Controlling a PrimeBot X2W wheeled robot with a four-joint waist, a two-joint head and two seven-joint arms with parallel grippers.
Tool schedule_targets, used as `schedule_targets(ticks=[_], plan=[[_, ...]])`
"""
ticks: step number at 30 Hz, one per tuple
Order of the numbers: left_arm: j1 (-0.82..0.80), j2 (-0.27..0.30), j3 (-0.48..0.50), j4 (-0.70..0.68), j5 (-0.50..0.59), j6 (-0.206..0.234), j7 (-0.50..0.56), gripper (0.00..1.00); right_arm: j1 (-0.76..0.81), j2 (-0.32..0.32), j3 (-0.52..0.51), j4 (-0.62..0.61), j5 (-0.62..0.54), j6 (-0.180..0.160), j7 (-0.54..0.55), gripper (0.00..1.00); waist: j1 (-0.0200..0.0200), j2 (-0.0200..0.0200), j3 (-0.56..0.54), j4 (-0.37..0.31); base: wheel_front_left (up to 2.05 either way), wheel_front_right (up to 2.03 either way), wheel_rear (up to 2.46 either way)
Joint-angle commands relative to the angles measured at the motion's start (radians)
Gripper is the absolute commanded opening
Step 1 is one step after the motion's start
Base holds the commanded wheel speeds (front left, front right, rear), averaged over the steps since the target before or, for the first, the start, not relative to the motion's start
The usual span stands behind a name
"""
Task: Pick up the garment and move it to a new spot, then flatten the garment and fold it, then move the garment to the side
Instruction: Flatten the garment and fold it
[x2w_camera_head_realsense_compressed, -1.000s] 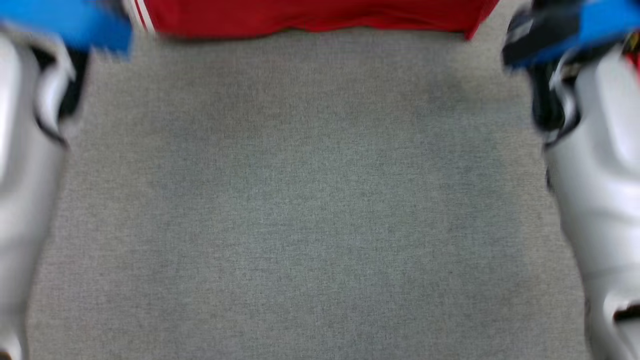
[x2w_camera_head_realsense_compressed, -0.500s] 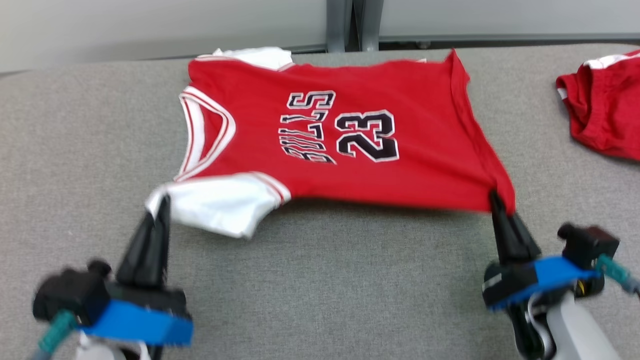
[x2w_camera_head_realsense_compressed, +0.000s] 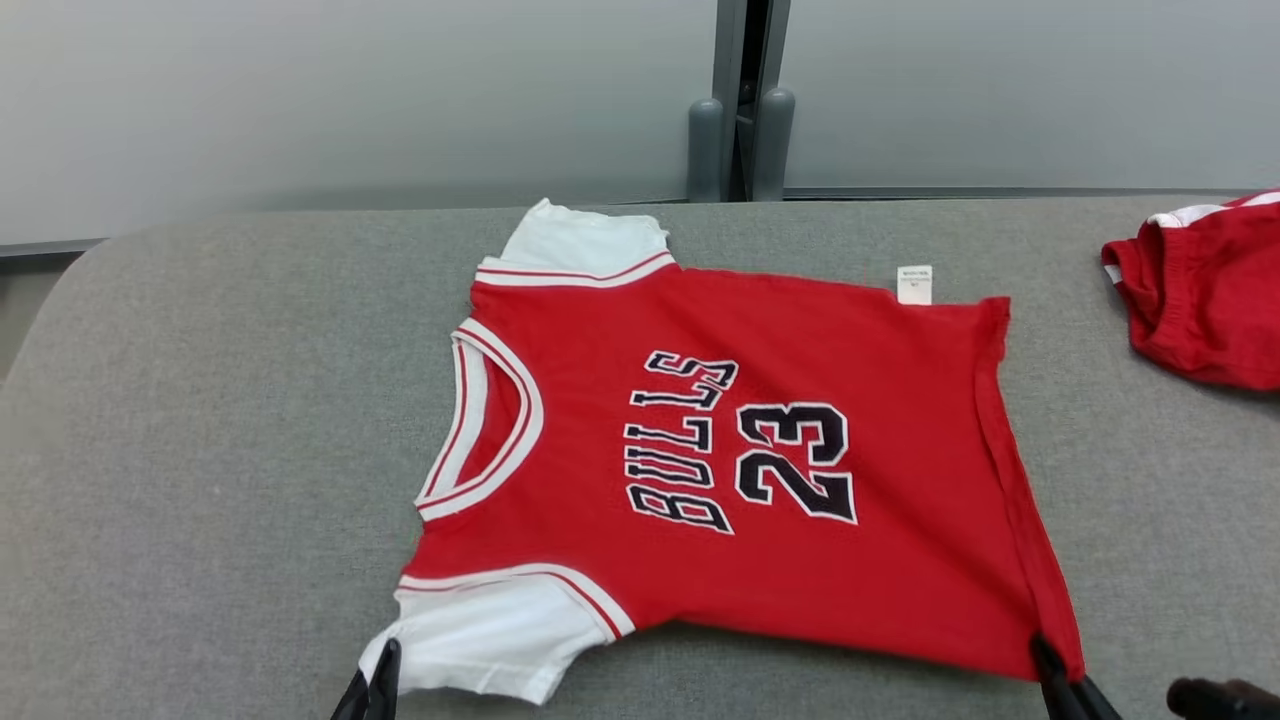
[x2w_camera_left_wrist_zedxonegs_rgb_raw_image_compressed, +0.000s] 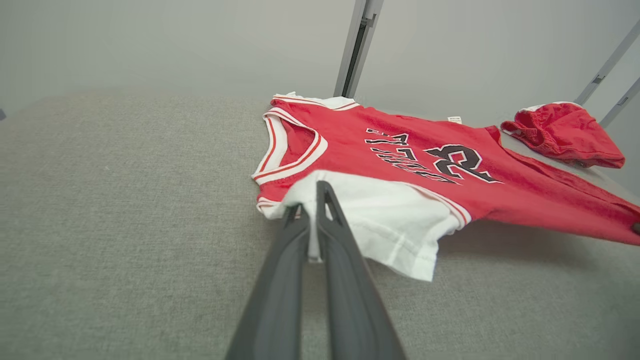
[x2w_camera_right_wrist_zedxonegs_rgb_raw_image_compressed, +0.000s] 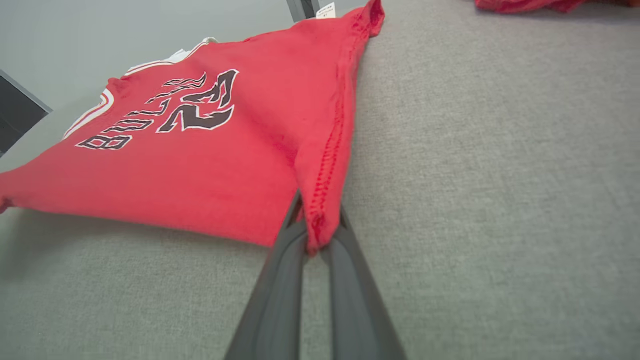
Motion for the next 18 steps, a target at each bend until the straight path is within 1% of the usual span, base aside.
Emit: schedule_targets(ticks=[1, 3, 8, 13, 18], plan=[[0.015, 0.006, 0.001, -0.004, 0.000, 0.004, -0.005, 0.00, 0.033, 0.011, -0.013, -0.017, 0.003, 0.000, 0.014, 0.00, 0.0004, 0.0000, -0.005, 0.007, 0.00, 0.00, 0.00], [0.035, 0.010, 0.006, -0.009, -0.002, 0.007, -0.005, 0.00, 0.079, 0.027, -0.034, -0.061, 0.003, 0.000, 0.046, 0.00, 0.0004, 0.0000, -0.006, 0.011, 0.00, 0.00, 0.00], [0.032, 0.014, -0.008, 0.003, 0.001, -0.011, -0.004, 0.00, 0.137, 0.047, -0.039, -0.117, -0.016, 0.000, 0.107, 0.00, 0.0004, 0.0000, -0.003, 0.010, 0.00, 0.00, 0.00], [-0.026, 0.016, -0.027, 0.025, 0.019, -0.038, 0.002, 0.00, 0.115, 0.056, -0.047, -0.138, -0.022, 0.000, 0.134, 0.00, 0.0004, 0.0000, 0.004, 0.003, 0.00, 0.00, 0.00], [-0.115, 0.033, -0.039, 0.049, 0.047, -0.072, 0.022, 0.00, 0.084, 0.055, -0.042, -0.148, -0.021, 0.000, 0.159, 0.00, 0.0004, 0.0000, 0.021, -0.007, 0.00, 0.00, 0.00]])
